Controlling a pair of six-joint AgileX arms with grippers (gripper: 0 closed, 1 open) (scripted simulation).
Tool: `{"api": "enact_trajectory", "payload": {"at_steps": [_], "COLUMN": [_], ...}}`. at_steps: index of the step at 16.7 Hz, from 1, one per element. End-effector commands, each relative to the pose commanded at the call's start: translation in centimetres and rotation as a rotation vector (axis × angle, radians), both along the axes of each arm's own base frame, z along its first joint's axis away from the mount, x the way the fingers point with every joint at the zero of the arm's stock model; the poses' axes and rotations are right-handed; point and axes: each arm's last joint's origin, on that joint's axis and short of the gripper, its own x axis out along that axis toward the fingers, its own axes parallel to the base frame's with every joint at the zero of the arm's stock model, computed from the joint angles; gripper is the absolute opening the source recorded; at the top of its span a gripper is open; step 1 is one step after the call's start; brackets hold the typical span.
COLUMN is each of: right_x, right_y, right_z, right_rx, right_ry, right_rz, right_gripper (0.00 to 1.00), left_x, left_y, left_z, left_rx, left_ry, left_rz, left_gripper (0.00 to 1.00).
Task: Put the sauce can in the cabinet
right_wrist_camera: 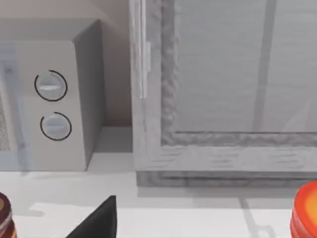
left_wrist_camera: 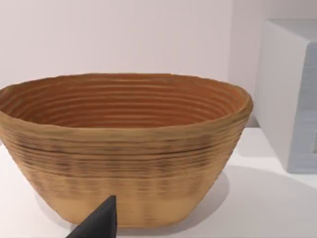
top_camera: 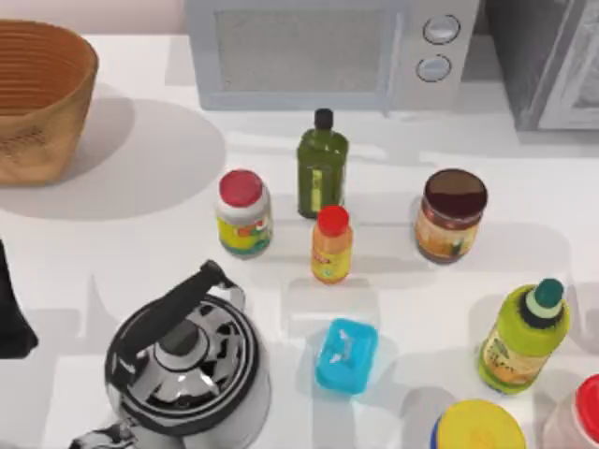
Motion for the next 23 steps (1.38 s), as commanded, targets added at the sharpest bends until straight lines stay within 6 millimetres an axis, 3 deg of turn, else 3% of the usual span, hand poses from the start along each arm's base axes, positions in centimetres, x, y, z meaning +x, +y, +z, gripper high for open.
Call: {"api": "enact_trajectory", "payload": {"at_steps": [6,13,16,19,23], "right_x": [0.3,2.6,5.4,9.3,15.9], "right_y": [0.4,1.9,2.5,3.0,3.1], "right_z": [0.4,5.3,7.6,9.0,8.5], "right_rx": [-0.056,-0.312,-0.425,-0.502,-0.519], "right_ry": [0.087,0.304,0.376,0.412,0.384], "right_rz": [0.092,0.487,0.714,0.957,1.26], "right_gripper": [1.0,1.0,1.0,1.0,1.0], "left_x": [0.0,0.0,0.0,0.0,0.0], "left_y": [0.0,0.0,0.0,0.0,0.0], "left_z": [0.0,0.0,0.0,0.0,0.0], "left_rx": [0.0,0.0,0.0,0.0,0.0], "left_ry": [0.0,0.0,0.0,0.0,0.0], "left_rz": [0.0,0.0,0.0,0.0,0.0], "left_gripper": [1.0,1.0,1.0,1.0,1.0]}}
